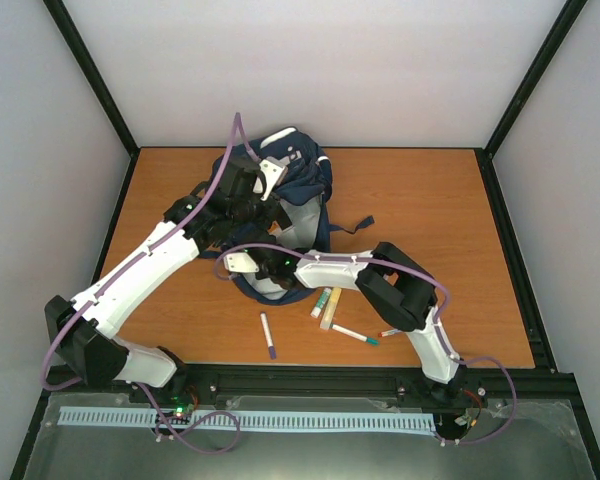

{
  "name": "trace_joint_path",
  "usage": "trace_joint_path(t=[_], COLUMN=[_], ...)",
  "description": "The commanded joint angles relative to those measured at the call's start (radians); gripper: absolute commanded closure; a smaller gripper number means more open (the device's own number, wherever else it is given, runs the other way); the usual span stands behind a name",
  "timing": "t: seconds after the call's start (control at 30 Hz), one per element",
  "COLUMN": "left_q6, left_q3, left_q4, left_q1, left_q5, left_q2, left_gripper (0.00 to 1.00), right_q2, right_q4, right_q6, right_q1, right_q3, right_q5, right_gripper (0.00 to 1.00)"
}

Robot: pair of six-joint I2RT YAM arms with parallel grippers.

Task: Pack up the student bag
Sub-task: Place the book in the student bag, then adjust the student bag at the center of the board.

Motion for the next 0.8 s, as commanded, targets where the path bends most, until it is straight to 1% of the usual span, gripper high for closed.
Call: trace_joint_path(t=[0.0,0.13,0.23,0.27,0.37,0.47,0.53,0.63,0.77], left_q6=[-0.024,-0.028,-0.028,-0.027,-0.029,-0.033,-0.046,-0.083,-0.127], left_q3=[0.031,0.035,0.039,0.038,0.031,0.024,0.04,0.092,0.06], left_q4=[0.099,0.093,0.088,0.088,0.092,0.094,0.075,0.007,0.009], left_q1=[0.002,0.003,0.002,0.003,0.003,0.003,0.002,0.002,0.002], left_q5=[0.013,0.012,-0.001,-0.011,-0.036,-0.035,-0.026,0.002,0.056], left_q2=[-0.024,-0.002,0.017,0.023,0.05,0.097,0.153,0.249,0.278], left_gripper=[0.95,0.94,0.94,0.93,0.91,0.86,0.83,0.81,0.82], right_q2=[-0.079,-0.213,-0.299,-0.329,-0.448,-0.578,-0.668,-0.791,-0.935], right_q4=[-0.045,-0.166,-0.319,-0.352,-0.42,-0.508,-0.52,-0.534,-0.567], right_q6=[0.078,0.139,0.176,0.197,0.247,0.29,0.322,0.369,0.459], right_q1=[-0.011,-0.001,-0.001,-0.001,-0.003,-0.017,-0.037,-0.125,-0.345], right_q3=[-0.03,-0.094,-0.132,-0.157,-0.251,-0.335,-0.404,-0.489,-0.517], right_q5=[-0.008,-0.069,-0.137,-0.157,-0.213,-0.311,-0.338,-0.386,-0.509], right_gripper=[0.93,0.88,0.8,0.78,0.74,0.68,0.65,0.61,0.57])
